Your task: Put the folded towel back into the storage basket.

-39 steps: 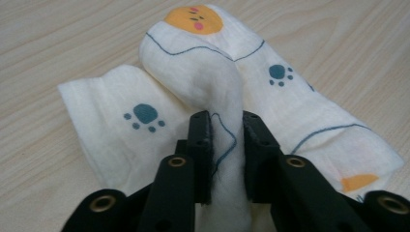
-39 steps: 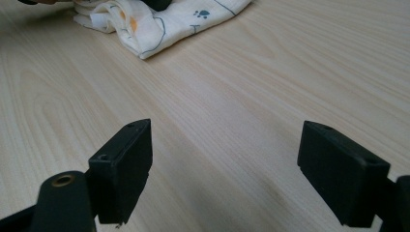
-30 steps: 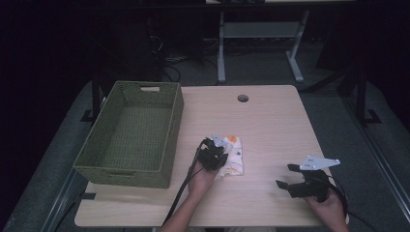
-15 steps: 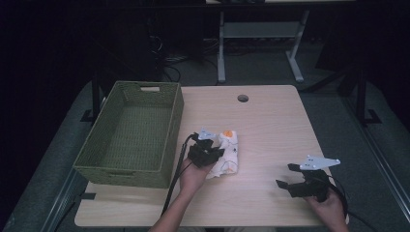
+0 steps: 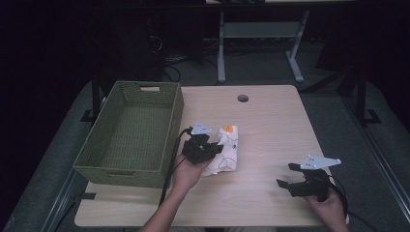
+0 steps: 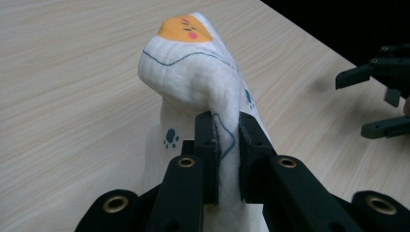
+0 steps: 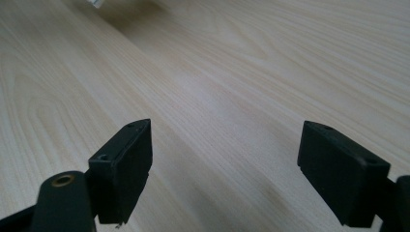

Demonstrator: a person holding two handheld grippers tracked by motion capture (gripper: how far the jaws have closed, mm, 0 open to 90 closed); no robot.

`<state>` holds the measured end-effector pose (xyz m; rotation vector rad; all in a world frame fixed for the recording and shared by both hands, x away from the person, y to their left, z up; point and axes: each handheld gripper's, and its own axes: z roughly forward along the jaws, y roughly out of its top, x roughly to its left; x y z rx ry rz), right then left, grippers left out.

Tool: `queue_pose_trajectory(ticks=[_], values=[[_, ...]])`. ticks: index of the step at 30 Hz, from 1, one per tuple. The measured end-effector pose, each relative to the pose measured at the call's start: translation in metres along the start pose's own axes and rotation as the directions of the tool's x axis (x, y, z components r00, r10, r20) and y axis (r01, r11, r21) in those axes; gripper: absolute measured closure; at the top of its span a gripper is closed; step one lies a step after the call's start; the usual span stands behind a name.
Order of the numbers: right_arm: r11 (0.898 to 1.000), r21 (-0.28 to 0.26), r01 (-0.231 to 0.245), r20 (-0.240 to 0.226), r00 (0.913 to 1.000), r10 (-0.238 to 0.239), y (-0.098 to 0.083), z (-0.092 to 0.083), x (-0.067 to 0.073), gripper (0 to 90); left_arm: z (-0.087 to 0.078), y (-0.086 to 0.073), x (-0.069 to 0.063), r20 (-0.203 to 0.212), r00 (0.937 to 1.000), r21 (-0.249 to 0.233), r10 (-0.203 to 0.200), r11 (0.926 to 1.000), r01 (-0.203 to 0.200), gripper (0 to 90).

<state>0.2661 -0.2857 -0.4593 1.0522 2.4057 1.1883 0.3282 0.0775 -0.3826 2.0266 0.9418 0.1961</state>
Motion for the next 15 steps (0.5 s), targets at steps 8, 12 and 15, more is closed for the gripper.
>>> queue_pose_trajectory(ticks=[8, 12, 15], values=[[1.0, 0.001, -0.002, 0.001, 1.0, 0.002, 0.0, 0.001, -0.001, 19.6, -0.015, 0.006, 0.004, -0.004, 1.0, 0.004, 0.008, 1.0, -0.008, 81.4], [1.0, 0.003, -0.007, 0.001, 1.0, 0.007, 0.0, 0.001, -0.001, 19.6, -0.023, 0.01, 0.007, 0.006, 1.0, -0.005, 0.001, 1.0, -0.001, 81.4], [1.0, 0.001, -0.004, 0.004, 1.0, 0.004, 0.0, 0.001, -0.001, 19.6, -0.03, 0.013, 0.009, 0.02, 0.9997, -0.022, -0.013, 0.9997, 0.013, 81.4]])
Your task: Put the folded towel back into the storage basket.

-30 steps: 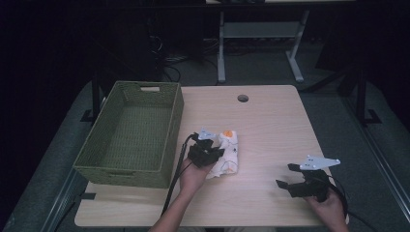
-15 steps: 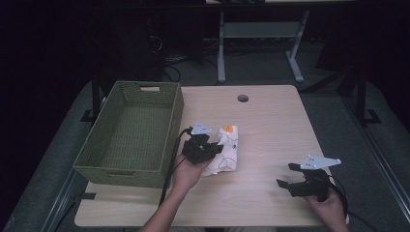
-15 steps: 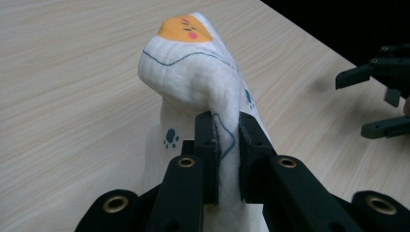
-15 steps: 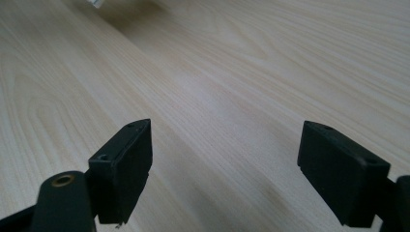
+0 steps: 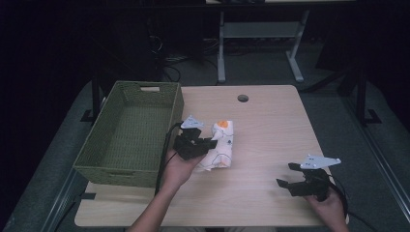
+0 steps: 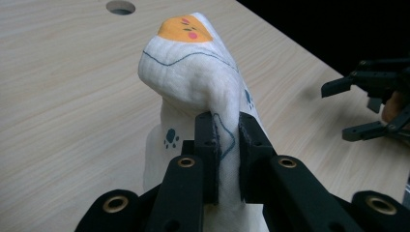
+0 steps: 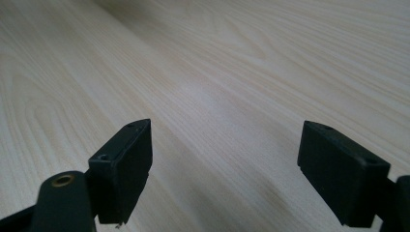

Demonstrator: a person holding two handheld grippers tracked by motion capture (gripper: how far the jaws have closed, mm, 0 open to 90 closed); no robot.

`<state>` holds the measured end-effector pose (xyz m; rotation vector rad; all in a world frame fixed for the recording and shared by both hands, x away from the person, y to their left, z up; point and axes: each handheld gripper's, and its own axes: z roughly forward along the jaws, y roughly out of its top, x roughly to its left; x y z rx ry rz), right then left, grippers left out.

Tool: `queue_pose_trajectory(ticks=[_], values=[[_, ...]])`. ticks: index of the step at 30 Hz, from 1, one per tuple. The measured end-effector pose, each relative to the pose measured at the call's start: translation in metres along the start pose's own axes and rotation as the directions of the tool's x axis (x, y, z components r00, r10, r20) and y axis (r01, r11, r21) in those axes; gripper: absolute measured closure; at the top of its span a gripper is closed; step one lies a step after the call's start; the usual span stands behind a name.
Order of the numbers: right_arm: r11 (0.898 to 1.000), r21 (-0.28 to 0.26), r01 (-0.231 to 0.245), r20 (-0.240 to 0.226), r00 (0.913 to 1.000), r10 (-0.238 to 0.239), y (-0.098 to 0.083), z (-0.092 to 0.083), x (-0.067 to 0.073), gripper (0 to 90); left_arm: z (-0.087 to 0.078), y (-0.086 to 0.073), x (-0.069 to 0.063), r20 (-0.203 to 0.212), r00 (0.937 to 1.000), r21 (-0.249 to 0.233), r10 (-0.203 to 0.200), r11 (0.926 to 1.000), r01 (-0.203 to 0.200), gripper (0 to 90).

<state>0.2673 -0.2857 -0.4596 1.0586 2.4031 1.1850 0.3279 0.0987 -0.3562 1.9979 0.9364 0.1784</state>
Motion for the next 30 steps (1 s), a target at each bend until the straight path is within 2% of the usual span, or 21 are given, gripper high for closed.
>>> queue_pose_trajectory(ticks=[13, 26, 30], values=[[1.0, 0.001, -0.002, -0.002, 1.0, 0.002, 0.0, 0.002, 0.0, 19.6, -0.03, 0.008, 0.017, 0.02, 0.9989, -0.051, -0.043, 0.9977, 0.044, 81.4], [1.0, 0.007, -0.001, 0.0, 1.0, 0.001, 0.001, 0.002, 0.0, 19.5, -0.056, 0.02, 0.028, 0.014, 0.9992, -0.079, -0.037, 0.9962, 0.038, 81.4], [1.0, 0.007, -0.002, 0.002, 1.0, 0.002, 0.001, 0.002, 0.0, 19.5, -0.064, 0.021, 0.034, 0.012, 0.9988, -0.089, -0.048, 0.9948, 0.049, 81.4]])
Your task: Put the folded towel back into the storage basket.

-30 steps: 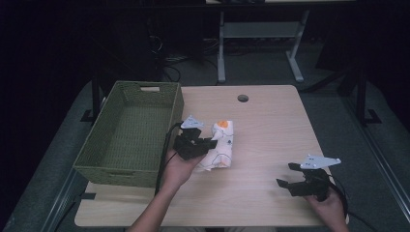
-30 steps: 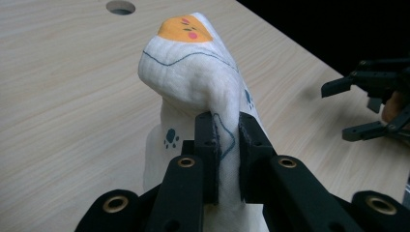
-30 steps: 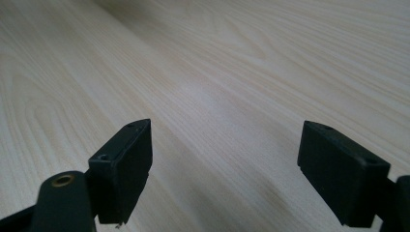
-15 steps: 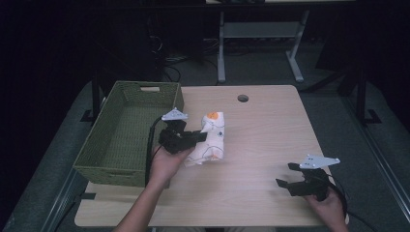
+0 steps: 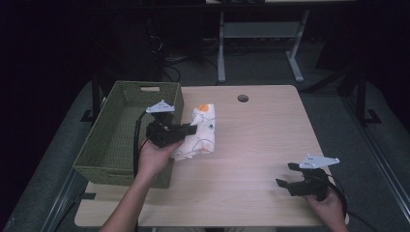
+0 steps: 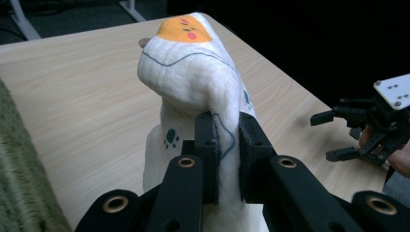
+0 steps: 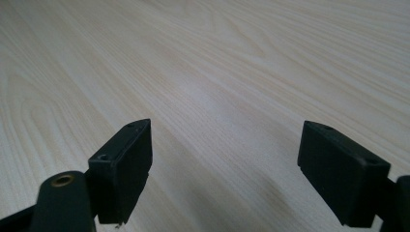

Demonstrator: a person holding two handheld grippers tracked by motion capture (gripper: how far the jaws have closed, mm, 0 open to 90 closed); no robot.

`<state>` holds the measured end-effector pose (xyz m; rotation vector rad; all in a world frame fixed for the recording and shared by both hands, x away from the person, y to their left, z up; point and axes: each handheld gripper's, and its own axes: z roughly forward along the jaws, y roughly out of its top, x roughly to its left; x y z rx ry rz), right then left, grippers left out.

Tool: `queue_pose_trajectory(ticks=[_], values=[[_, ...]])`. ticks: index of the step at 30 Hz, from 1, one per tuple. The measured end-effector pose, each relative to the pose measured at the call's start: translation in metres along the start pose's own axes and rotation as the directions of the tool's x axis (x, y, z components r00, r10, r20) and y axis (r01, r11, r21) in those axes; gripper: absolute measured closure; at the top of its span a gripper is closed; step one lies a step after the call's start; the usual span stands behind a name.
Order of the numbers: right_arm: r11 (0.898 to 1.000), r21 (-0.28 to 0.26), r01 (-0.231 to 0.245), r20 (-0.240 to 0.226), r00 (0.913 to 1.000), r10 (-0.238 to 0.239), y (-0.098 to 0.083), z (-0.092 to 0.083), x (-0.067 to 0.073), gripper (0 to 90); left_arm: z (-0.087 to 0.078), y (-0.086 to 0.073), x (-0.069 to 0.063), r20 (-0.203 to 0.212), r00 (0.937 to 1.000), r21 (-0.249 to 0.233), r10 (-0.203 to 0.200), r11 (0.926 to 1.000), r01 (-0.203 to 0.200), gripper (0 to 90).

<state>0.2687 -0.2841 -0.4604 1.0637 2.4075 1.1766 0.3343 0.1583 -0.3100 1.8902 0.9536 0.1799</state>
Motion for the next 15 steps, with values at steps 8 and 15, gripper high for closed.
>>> queue_pose_trajectory(ticks=[8, 15], values=[[1.0, 0.002, -0.011, 0.003, 0.9999, 0.011, 0.0, 0.001, -0.001, 19.4, -0.018, 0.006, 0.012, -0.006, 0.9999, -0.015, -0.01, 0.9998, 0.01, 81.3], [1.0, 0.006, -0.019, 0.003, 0.9998, 0.019, -0.001, 0.002, -0.002, 19.3, -0.035, 0.008, 0.026, -0.019, 0.9997, -0.03, -0.017, 0.9994, 0.017, 81.4]])
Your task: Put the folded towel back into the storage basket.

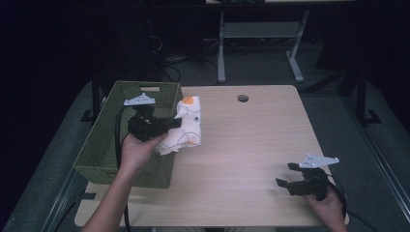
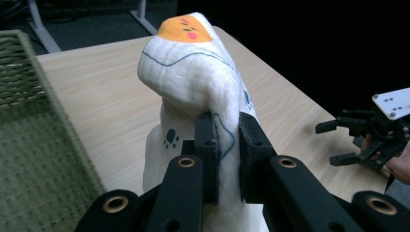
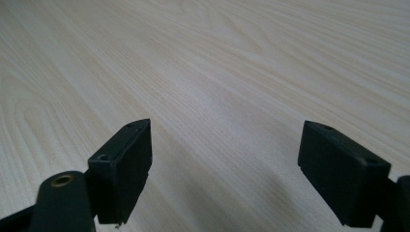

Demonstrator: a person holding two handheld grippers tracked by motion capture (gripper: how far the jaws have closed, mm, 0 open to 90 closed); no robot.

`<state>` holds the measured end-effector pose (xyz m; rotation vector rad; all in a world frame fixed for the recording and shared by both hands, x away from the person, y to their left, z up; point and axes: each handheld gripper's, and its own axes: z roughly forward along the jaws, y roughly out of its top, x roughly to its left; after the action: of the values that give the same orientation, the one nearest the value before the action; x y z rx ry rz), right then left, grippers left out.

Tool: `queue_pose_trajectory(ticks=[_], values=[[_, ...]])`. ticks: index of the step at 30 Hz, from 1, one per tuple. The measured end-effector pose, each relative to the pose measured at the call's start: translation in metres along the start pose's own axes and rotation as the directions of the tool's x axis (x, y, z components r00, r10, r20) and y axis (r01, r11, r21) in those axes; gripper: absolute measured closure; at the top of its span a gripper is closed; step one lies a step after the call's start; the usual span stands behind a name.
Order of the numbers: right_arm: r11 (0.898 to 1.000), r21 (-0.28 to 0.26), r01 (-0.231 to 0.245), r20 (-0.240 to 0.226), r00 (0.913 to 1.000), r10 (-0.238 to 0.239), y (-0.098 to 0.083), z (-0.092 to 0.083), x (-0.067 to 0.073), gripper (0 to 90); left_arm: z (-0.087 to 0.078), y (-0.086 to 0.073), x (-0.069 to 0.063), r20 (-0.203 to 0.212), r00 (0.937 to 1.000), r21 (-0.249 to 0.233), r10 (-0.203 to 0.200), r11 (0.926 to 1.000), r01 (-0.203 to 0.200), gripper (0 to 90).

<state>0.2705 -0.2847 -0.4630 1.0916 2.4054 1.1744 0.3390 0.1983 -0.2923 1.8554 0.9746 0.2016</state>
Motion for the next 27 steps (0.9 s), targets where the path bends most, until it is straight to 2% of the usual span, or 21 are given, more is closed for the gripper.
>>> queue_pose_trajectory(ticks=[13, 16, 27], values=[[1.0, 0.004, -0.005, 0.006, 1.0, 0.005, 0.0, 0.0, -0.001, 19.2, -0.024, -0.006, 0.031, -0.031, 0.9991, 0.01, -0.029, 0.9995, 0.029, 81.3], [1.0, 0.006, -0.007, 0.009, 0.9999, 0.007, 0.0, 0.0, -0.002, 19.2, -0.029, -0.008, 0.039, -0.054, 0.9979, 0.017, -0.037, 0.9991, 0.038, 81.3], [1.0, 0.008, -0.012, 0.01, 0.9999, 0.012, 0.0, 0.002, -0.002, 19.2, -0.045, -0.014, 0.06, -0.085, 0.9952, 0.025, -0.049, 0.9984, 0.051, 81.3]])
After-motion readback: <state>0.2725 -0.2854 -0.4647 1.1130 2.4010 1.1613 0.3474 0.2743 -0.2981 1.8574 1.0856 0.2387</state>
